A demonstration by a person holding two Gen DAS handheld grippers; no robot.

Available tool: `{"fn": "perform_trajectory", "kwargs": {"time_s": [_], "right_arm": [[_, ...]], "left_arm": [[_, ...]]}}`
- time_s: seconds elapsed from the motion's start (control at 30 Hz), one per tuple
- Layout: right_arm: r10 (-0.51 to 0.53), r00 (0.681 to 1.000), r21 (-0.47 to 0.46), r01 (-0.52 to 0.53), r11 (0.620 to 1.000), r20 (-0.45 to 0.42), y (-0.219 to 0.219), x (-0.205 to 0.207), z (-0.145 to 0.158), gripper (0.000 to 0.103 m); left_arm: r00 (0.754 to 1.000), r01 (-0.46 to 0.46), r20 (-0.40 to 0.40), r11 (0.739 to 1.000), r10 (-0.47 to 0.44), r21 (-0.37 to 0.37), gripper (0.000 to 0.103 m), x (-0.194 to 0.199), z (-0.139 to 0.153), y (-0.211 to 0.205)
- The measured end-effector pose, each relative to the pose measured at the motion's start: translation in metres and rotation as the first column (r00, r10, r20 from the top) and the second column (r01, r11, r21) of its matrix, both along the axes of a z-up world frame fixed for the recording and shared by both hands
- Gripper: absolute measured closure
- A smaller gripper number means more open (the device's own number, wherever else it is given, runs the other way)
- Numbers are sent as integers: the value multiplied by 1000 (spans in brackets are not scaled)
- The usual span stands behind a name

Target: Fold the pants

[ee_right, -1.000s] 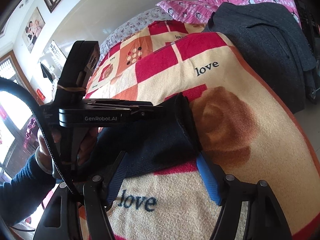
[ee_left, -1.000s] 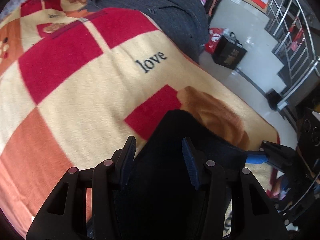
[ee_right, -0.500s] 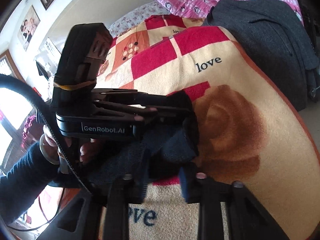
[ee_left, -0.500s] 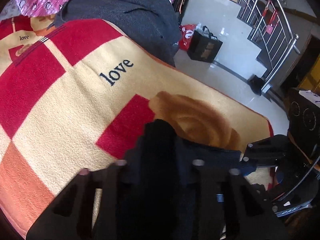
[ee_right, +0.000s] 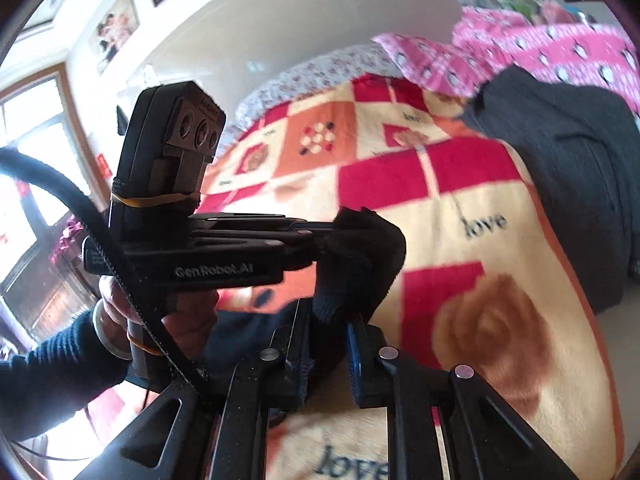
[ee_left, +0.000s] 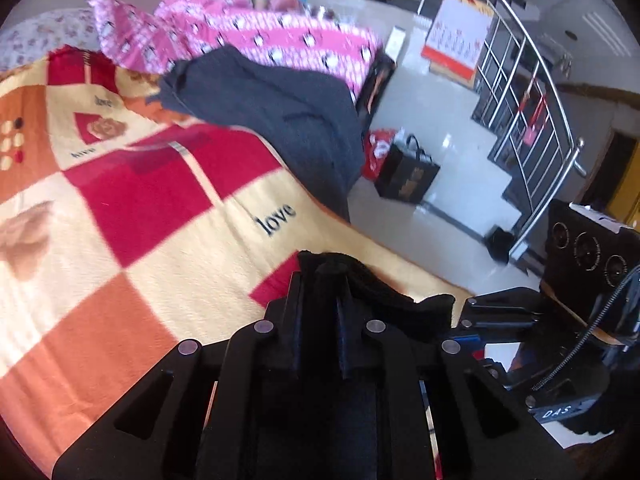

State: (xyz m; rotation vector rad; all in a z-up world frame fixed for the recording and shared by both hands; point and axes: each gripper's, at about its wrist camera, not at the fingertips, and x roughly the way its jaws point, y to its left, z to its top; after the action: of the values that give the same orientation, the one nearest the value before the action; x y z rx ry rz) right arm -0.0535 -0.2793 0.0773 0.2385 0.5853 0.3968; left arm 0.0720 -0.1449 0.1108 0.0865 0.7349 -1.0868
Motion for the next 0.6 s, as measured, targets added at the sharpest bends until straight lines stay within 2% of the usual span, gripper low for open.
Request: {"fn": "perform_trajectory", "kwargs": {"time_s": [0.17, 0.27, 0.33, 0.43, 0.53, 0.6], "right_arm": [[145, 988, -30, -144, 989, 46, 54, -3, 25, 88], [240, 970, -39, -239, 970, 34, 93, -1, 22, 89], [298, 954, -31, -298, 954, 8, 119, 3, 12, 89], [390, 919, -25, -392, 920, -63, 163, 11, -14, 88], [432, 888, -22, -440, 898, -156, 202, 23, -45, 88], [421, 881, -10, -434, 901, -217, 215, 30, -60, 87]], "left_arm": [[996, -78, 32, 995, 80, -64, 91, -24, 21, 70], [986, -164, 3, 985, 164, -56, 91, -34, 13, 114], [970, -242, -43, 970, 241, -38, 91, -40, -3, 150], [925, -360, -115, 932, 363, 41, 91, -44, -33, 193], [854, -491, -124, 862, 505, 130, 91, -46, -56, 227], [822, -539, -144, 834, 551, 116, 91, -51, -59, 245]]}}
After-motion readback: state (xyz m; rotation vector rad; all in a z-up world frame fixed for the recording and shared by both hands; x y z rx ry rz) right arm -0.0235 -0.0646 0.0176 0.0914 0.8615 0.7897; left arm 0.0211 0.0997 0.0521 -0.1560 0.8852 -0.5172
